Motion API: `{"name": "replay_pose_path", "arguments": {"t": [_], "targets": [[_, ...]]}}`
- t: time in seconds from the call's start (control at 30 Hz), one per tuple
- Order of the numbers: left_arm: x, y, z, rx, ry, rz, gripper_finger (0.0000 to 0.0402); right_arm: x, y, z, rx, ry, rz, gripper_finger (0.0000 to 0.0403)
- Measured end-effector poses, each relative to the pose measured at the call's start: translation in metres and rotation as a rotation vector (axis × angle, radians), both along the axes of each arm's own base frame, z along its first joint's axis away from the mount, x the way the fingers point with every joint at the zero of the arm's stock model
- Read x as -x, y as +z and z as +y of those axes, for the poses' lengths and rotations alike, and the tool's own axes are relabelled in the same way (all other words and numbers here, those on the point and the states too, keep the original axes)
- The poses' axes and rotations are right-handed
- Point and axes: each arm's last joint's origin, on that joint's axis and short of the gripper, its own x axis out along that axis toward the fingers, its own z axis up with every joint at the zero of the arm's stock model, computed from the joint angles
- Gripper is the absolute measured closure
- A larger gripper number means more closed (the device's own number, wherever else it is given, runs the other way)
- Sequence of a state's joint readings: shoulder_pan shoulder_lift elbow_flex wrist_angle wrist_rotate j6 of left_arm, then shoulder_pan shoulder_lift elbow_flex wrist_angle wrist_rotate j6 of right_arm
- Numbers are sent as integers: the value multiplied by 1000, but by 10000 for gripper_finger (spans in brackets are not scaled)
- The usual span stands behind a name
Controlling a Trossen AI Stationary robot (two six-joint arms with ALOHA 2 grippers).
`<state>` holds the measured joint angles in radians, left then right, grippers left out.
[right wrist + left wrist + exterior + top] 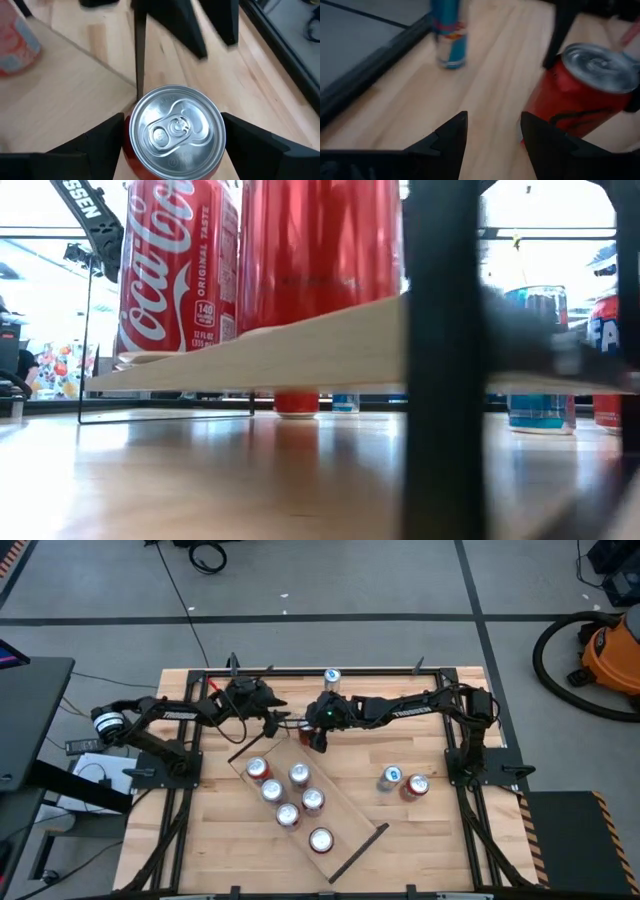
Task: Place canned beverage on shelf
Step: Put the red and black soda can on the shelf aligned with the other red and black soda can
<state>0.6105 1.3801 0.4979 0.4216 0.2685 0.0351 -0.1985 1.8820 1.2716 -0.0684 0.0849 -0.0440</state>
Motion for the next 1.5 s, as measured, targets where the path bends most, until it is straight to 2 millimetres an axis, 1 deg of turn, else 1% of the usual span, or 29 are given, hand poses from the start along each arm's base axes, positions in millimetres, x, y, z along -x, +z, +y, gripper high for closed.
{"name": "replay_pose_path", "arguments": {"t": [0.13, 0.27, 0.37, 0.5, 0.7, 0.8, 0.93, 1.0, 1.1, 1.27, 1.37, 1.5], "targets": [[6, 8, 1, -56, 79, 22, 207, 6, 8, -1, 37, -26, 20, 88], [4, 7, -2, -49, 67, 26, 207, 10, 20, 0, 58, -24, -3, 88], [3, 6, -6, -57, 57, 49, 207, 16, 26, 2, 55, -24, 21, 88], [3, 6, -6, -82, 65, 71, 207, 24, 45, 3, 65, -28, -18, 88], [4, 6, -6, -109, 71, 97, 207, 35, 64, 12, 70, -20, -35, 88], [4, 5, -6, -156, 64, 135, 207, 41, 76, 16, 87, -28, -52, 88], [4, 3, -8, -225, 78, 202, 207, 49, 84, 22, 97, -29, -44, 88], [4, 2, -9, -263, 117, 238, 207, 53, 92, 26, 98, -21, -64, 88], [5, 2, -8, -322, 220, 300, 207, 59, 102, 33, 81, -13, -89, 88], [9, 5, -9, -433, 462, 405, 207, 69, 112, 48, 57, 9, -87, 88], [12, 12, -12, -483, 557, 424, 207, 76, 116, 58, 22, 19, -78, 88], [17, 27, -19, -511, 587, 374, 207, 82, 116, 72, -50, 36, -47, 88]]}}
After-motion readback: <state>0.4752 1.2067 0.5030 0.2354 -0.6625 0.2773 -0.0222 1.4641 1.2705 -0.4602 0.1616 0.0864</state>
